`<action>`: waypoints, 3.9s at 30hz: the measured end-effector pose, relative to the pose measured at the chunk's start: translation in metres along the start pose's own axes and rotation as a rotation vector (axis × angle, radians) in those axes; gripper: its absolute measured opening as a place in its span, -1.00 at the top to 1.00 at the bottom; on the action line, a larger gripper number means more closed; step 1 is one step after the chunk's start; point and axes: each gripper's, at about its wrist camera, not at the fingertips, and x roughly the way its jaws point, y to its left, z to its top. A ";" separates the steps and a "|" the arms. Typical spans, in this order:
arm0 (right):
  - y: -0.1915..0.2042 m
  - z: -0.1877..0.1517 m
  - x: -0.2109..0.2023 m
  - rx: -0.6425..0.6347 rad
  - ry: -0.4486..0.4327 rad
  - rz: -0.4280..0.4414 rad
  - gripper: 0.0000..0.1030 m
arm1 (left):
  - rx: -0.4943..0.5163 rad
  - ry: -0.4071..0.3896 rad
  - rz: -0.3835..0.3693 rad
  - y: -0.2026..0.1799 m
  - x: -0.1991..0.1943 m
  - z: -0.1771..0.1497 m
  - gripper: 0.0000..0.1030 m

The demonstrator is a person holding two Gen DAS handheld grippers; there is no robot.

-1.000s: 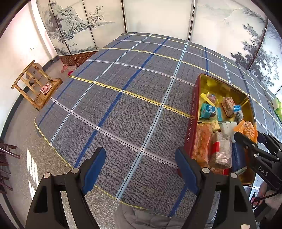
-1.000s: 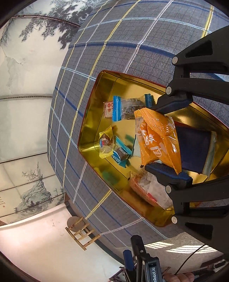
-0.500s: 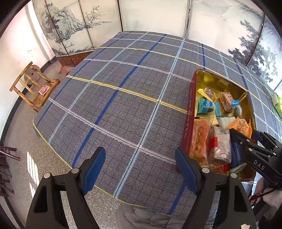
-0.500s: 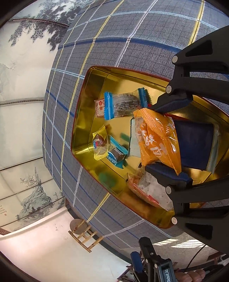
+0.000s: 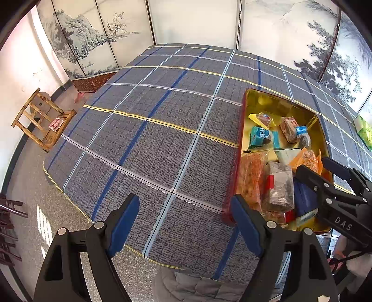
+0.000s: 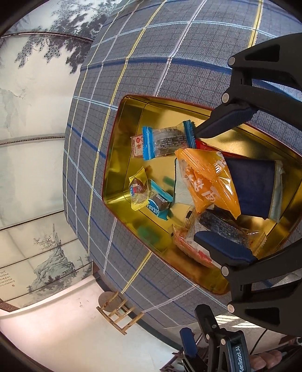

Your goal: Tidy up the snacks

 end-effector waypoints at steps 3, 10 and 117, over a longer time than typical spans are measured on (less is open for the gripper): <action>0.004 -0.001 -0.011 -0.006 -0.021 -0.012 -0.65 | 0.004 -0.007 0.000 -0.003 -0.004 -0.001 -0.52; 0.001 -0.008 -0.041 0.003 -0.082 -0.097 -0.72 | 0.015 -0.018 -0.006 -0.013 -0.011 -0.007 -0.52; -0.019 -0.078 -0.057 0.078 0.078 -0.196 -0.89 | 0.105 -0.003 -0.025 -0.069 -0.014 -0.042 -0.52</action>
